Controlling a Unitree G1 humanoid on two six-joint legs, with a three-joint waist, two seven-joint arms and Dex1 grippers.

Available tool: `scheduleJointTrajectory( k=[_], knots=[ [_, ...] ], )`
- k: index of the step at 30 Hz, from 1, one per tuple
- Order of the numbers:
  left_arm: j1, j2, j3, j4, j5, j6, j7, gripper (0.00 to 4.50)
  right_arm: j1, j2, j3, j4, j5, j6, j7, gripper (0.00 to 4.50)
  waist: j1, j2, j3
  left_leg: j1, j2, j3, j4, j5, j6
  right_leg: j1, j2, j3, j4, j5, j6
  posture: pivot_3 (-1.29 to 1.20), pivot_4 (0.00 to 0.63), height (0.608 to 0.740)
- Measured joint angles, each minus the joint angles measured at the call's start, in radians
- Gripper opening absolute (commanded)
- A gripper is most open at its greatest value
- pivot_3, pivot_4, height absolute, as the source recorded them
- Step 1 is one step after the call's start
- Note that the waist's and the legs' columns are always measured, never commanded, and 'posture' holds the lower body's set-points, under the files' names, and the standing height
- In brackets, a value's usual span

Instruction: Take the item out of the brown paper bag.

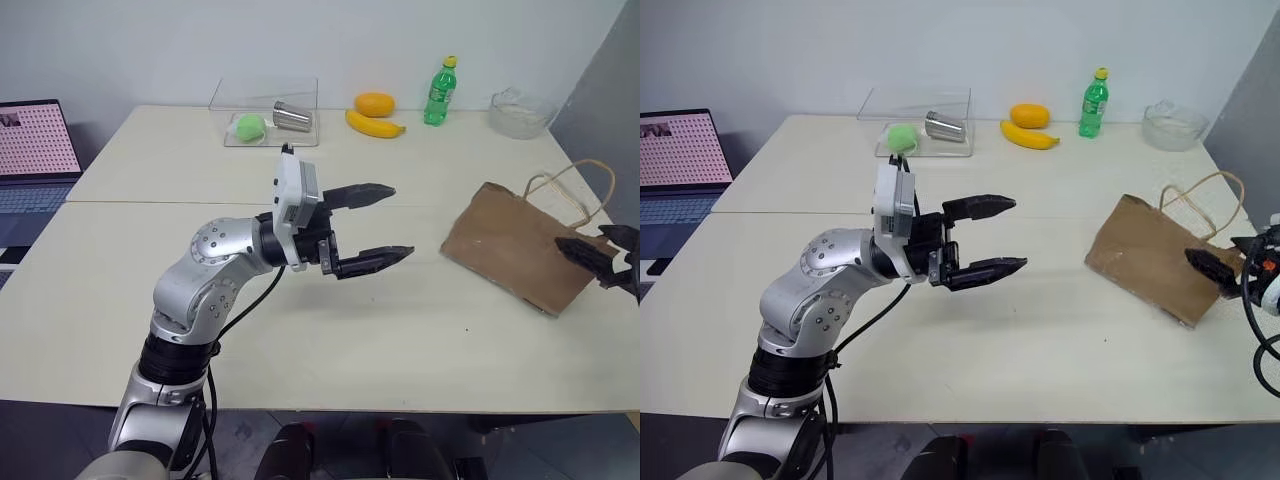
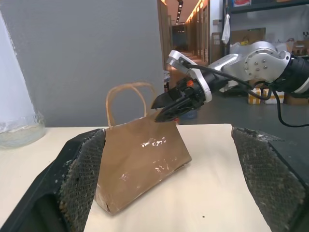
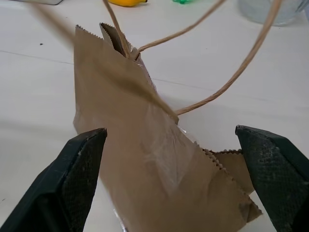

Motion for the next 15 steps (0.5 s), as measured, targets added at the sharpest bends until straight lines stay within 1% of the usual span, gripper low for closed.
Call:
scheduleJointTrajectory(
  k=[9, 15],
  knots=[
    [0.008, -0.001, -0.008, 0.001, 0.022, -0.02, -0.003, 4.39, -0.139, 0.004, 0.025, 0.105, -0.031, -0.004, 0.03, 4.5, 0.0, 0.0, 0.0, 0.0, 0.0, 0.0, 0.0, 0.0, 0.0, 0.0, 0.0, 0.0, 0.0, 0.001, -0.001, 0.0, 0.15, 0.74],
    [0.007, -0.002, -0.008, 0.012, 0.026, -0.024, -0.019, 4.39, -0.172, 0.003, 0.026, 0.116, -0.028, 0.031, 0.061, 4.5, -0.001, 0.0, 0.0, 0.0, 0.0, 0.0, 0.0, 0.0, 0.0, 0.0, 0.0, 0.0, 0.0, 0.001, -0.001, 0.0, 0.15, 0.74]
  ],
)
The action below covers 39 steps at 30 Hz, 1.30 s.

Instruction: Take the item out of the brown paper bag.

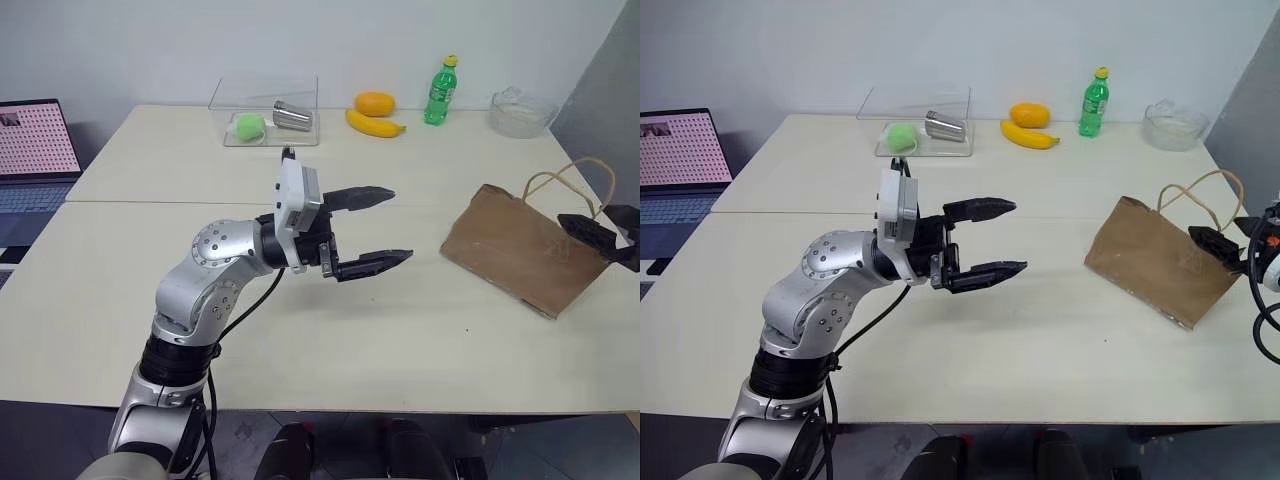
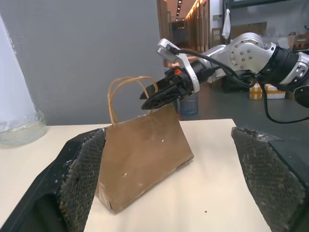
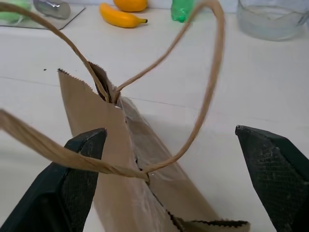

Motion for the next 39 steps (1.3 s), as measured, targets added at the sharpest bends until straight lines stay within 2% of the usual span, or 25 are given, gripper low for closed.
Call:
scheduleJointTrajectory(
  k=[9, 18, 22, 31, 32, 39],
  knots=[
    [-0.007, -0.012, -0.001, 0.027, 0.009, -0.019, -0.004, 4.39, -0.107, -0.026, 0.062, 0.061, -0.039, -0.006, 0.056, 4.5, -0.001, 0.0, 0.0, 0.0, 0.0, 0.0, 0.0, 0.0, 0.0, 0.0, 0.0, 0.0, 0.0, 0.0, 0.0, 0.0, 0.15, 0.74],
    [-0.013, -0.024, -0.006, 0.033, 0.021, -0.023, -0.005, 4.39, -0.312, -0.104, 0.195, 0.19, -0.087, -0.001, 0.163, 4.5, 0.0, 0.002, 0.002, 0.0, 0.0, 0.0, 0.0, 0.0, 0.0, -0.001, 0.0, 0.0, 0.0, 0.001, -0.001, 0.0, 0.15, 0.74],
    [-0.013, -0.025, -0.006, 0.032, 0.021, -0.023, -0.006, 4.44, -0.352, -0.121, 0.249, 0.231, -0.112, 0.001, 0.21, 3.58, -0.001, 0.002, 0.002, -0.001, 0.0, 0.001, 0.0, 0.0, 0.0, -0.001, 0.0, 0.0, -0.001, 0.001, -0.001, 0.0, 0.15, 0.74],
    [-0.009, -0.02, -0.007, 0.018, 0.019, -0.018, -0.012, 4.44, -0.432, -0.151, 0.343, 0.283, -0.179, 0.02, 0.278, 0.24, -0.001, 0.002, 0.002, -0.003, 0.0, 0.001, 0.0, 0.0, 0.0, -0.003, -0.001, 0.001, -0.001, 0.001, -0.001, 0.0, 0.15, 0.74],
    [-0.009, -0.019, -0.006, 0.016, 0.017, -0.016, -0.014, 4.44, -0.443, -0.151, 0.347, 0.287, -0.183, 0.021, 0.282, 0.03, -0.001, 0.002, 0.002, -0.003, 0.0, 0.001, 0.0, 0.0, 0.0, -0.003, -0.001, 0.001, -0.001, 0.001, -0.001, 0.0, 0.15, 0.74],
    [-0.008, -0.016, 0.0, 0.011, -0.008, 0.006, -0.019, 4.44, -0.523, -0.152, 0.377, 0.327, -0.221, 0.032, 0.311, 0.03, -0.001, 0.002, 0.002, -0.004, 0.0, 0.001, 0.0, 0.0, 0.0, -0.005, -0.001, 0.001, 0.0, 0.001, -0.001, 0.0, 0.15, 0.74]
  ],
)
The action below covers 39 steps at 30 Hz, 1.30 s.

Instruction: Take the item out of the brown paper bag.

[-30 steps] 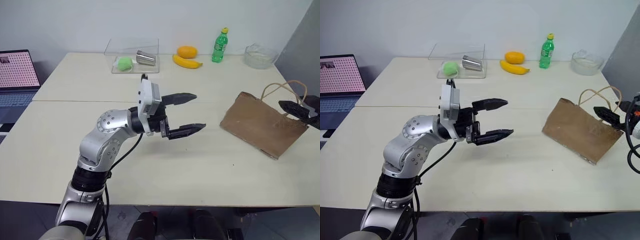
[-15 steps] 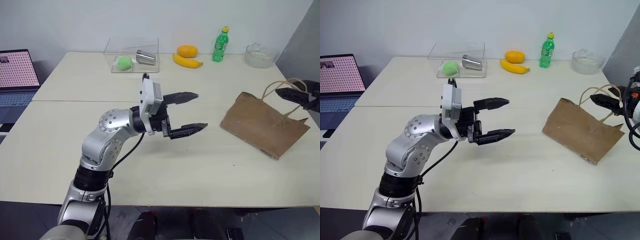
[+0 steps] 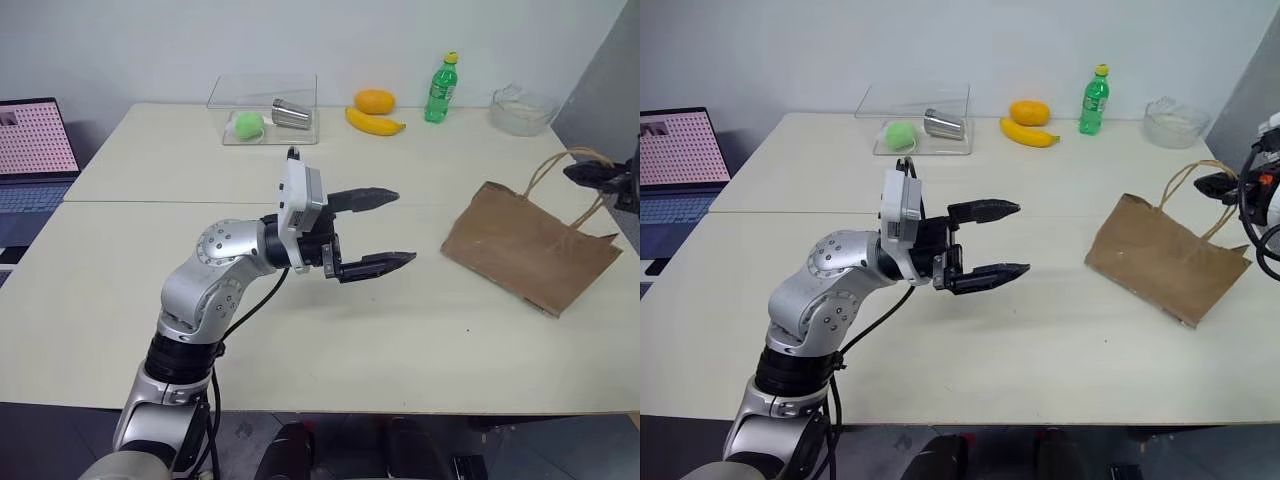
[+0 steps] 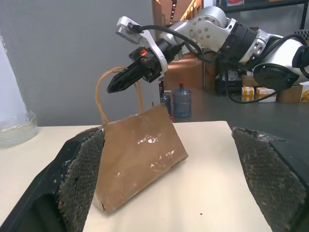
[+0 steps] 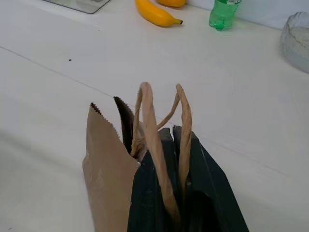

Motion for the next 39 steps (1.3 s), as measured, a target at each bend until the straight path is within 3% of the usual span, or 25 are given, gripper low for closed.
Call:
scheduleJointTrajectory(
  k=[5, 12, 24, 39],
  knots=[
    [0.01, 0.007, 0.013, -0.018, -0.017, 0.021, 0.016, 4.44, -0.09, 0.013, 0.05, 0.037, -0.045, -0.024, 0.007, 0.03, -0.004, 0.002, 0.001, -0.001, 0.0, 0.001, 0.0, 0.0, 0.0, -0.002, 0.0, 0.001, 0.001, 0.0, 0.0, 0.0, 0.15, 0.74],
    [0.113, 0.018, 0.069, -0.105, -0.066, 0.096, 0.136, 4.44, -0.255, 0.074, 0.201, 0.066, -0.201, -0.243, 0.068, 0.03, -0.009, 0.004, 0.002, -0.008, 0.0, 0.002, 0.001, 0.002, -0.004, -0.01, -0.001, 0.002, 0.004, 0.0, 0.0, 0.0, 0.15, 0.74],
    [0.311, -0.049, 0.123, -0.302, -0.035, 0.08, 0.423, 4.44, -0.497, 0.339, 0.305, 0.284, -0.354, -0.407, 0.092, 0.03, -0.003, 0.004, 0.002, -0.01, -0.001, 0.001, 0.001, 0.002, -0.004, -0.011, -0.001, 0.002, 0.004, 0.001, 0.0, 0.0, 0.15, 0.74],
    [0.491, -0.082, 0.131, -0.359, 0.101, -0.063, 0.554, 4.44, -0.689, 0.694, 0.335, 0.614, -0.461, -0.559, 0.001, 0.03, -0.004, 0.004, 0.002, -0.01, -0.001, 0.002, 0.001, 0.003, -0.004, -0.015, -0.001, 0.003, 0.008, 0.001, -0.002, 0.0, 0.15, 0.74]
  ],
)
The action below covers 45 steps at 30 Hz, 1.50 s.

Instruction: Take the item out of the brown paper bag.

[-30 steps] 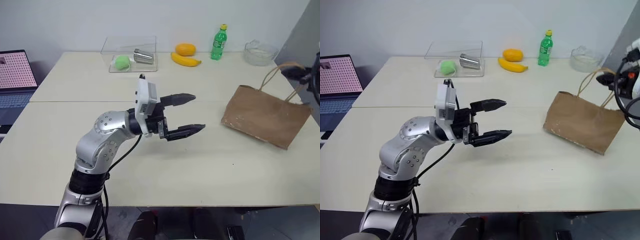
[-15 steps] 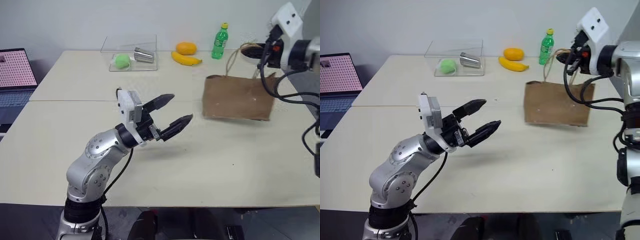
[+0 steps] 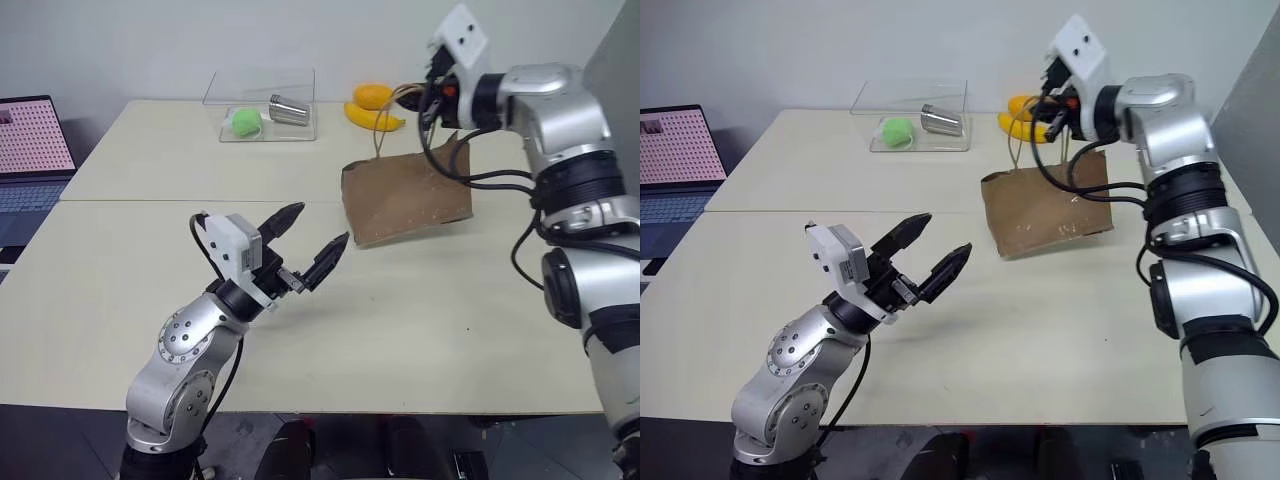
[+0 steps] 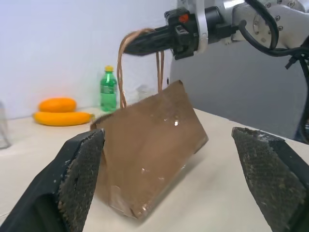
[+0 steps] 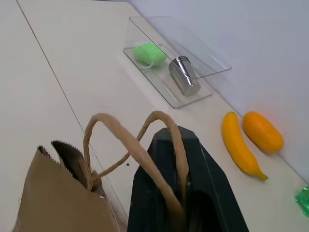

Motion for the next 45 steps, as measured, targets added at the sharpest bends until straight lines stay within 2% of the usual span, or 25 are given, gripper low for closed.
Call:
scheduleJointTrajectory(
  k=[9, 20, 30, 45],
  knots=[
    [0.024, -0.007, 0.013, -0.002, 0.049, -0.071, 0.015, 4.44, -0.099, 0.099, -0.009, 0.121, -0.011, -0.022, -0.062, 0.03, -0.002, 0.0, 0.0, -0.002, 0.0, 0.0, 0.0, 0.0, 0.0, -0.003, 0.0, 0.0, 0.0, 0.0, 0.0, 0.0, 0.15, 0.74],
    [0.0, -0.007, 0.014, 0.036, 0.063, -0.101, 0.011, 4.44, -0.105, 0.154, -0.02, 0.232, -0.044, -0.071, -0.153, 0.03, -0.008, 0.0, 0.0, -0.004, 0.0, 0.001, 0.0, 0.0, 0.0, -0.006, 0.0, 0.001, 0.002, 0.0, -0.001, 0.0, 0.15, 0.74],
    [-0.008, -0.007, 0.014, 0.046, 0.066, -0.119, 0.007, 4.44, -0.073, 0.167, 0.014, 0.071, -0.064, 0.015, -0.035, 0.03, -0.022, 0.0, 0.0, -0.004, 0.0, 0.006, 0.0, 0.0, 0.0, -0.01, 0.001, 0.007, 0.005, 0.0, 0.0, 0.0, 0.15, 0.74],
    [-0.039, -0.007, 0.008, 0.076, 0.072, -0.136, -0.013, 4.44, -0.027, 0.152, 0.024, -0.008, -0.084, 0.083, 0.003, 0.03, -0.023, 0.0, 0.0, -0.002, 0.0, 0.012, 0.001, 0.0, 0.0, -0.012, 0.002, 0.013, 0.01, 0.001, 0.0, 0.0, 0.15, 0.74]
  ],
)
